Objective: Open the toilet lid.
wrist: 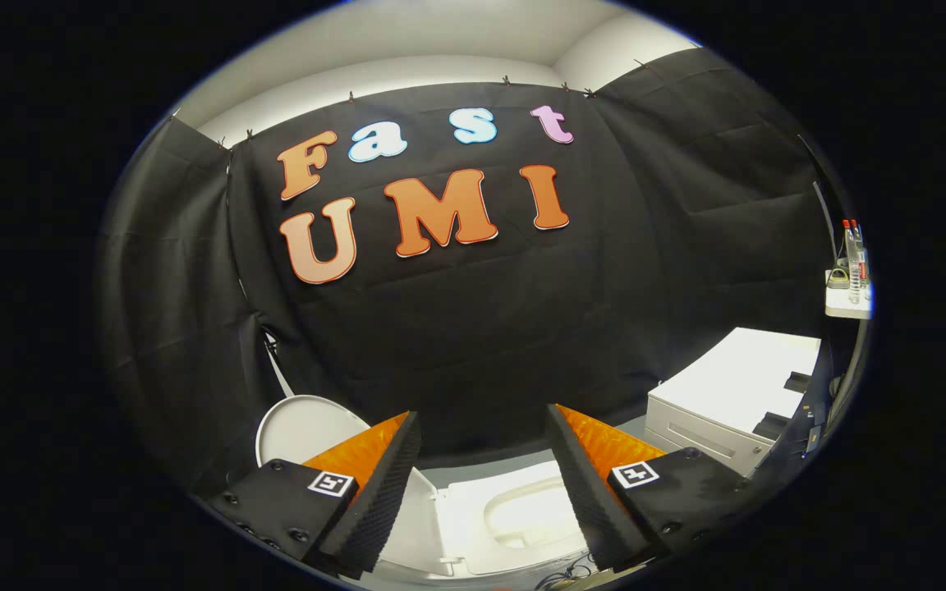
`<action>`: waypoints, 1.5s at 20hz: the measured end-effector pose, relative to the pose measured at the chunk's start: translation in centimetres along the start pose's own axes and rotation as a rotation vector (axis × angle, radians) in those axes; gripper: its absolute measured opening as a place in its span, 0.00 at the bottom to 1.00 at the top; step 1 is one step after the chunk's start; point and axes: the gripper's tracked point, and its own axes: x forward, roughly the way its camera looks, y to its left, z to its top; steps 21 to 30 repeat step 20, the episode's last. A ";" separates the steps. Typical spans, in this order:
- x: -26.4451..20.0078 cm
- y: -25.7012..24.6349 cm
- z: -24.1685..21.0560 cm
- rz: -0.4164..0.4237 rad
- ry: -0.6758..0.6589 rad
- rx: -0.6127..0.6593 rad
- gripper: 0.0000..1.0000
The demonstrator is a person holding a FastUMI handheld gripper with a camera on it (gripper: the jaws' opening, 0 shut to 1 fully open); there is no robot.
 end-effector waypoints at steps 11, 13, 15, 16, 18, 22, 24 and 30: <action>-0.2 -0.4 0.2 -0.004 -0.007 0.006 0.98; -0.2 -0.3 0.3 -0.005 -0.011 0.003 0.98; -0.1 -0.3 0.2 -0.003 -0.010 0.002 0.98; -0.1 -0.2 0.2 -0.002 -0.009 0.000 0.98; -0.2 -0.3 0.2 -0.003 -0.012 -0.003 0.98; -0.2 -0.2 0.4 -0.003 -0.014 -0.003 0.98; -0.2 -0.2 0.4 -0.003 -0.014 -0.003 0.98; -0.2 -0.2 0.4 -0.003 -0.014 -0.003 0.98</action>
